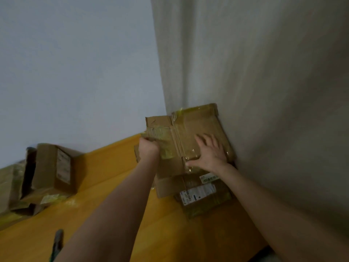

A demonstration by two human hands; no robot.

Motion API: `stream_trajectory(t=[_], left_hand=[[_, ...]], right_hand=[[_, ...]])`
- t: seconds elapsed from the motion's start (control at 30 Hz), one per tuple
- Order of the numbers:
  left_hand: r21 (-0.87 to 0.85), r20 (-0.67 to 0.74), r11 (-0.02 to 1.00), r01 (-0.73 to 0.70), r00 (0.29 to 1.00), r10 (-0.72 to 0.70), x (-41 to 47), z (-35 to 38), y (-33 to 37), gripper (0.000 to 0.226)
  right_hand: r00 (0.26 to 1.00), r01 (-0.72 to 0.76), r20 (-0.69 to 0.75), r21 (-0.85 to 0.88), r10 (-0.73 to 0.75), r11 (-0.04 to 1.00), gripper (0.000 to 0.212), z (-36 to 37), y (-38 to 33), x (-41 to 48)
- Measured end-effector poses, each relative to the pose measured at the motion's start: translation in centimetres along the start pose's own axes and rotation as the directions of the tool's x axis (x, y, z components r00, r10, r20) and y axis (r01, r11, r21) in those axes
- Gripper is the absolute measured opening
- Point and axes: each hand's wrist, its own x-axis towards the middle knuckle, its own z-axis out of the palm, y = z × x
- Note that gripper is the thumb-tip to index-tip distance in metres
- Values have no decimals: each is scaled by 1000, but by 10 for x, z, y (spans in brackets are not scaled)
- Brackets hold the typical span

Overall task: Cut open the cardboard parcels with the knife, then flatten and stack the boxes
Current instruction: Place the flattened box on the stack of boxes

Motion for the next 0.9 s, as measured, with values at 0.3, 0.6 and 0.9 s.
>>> stream_trajectory(t=[0.3,0.6,0.9], left_hand=[[456,66,884,-106,994,85,28,-13,-15,39],[854,270,358,-377,910,315,-61,-44,-30,82],[939,251,157,-306,922,295,-115,-123,-80,83]], right_hand=[[994,72,94,-191,-55,979,73,26,-9,14],[984,176,28,-156,-174,972,95,12,-22,-17],[952,306,30,-172,-305,936,83,32,-108,-77]])
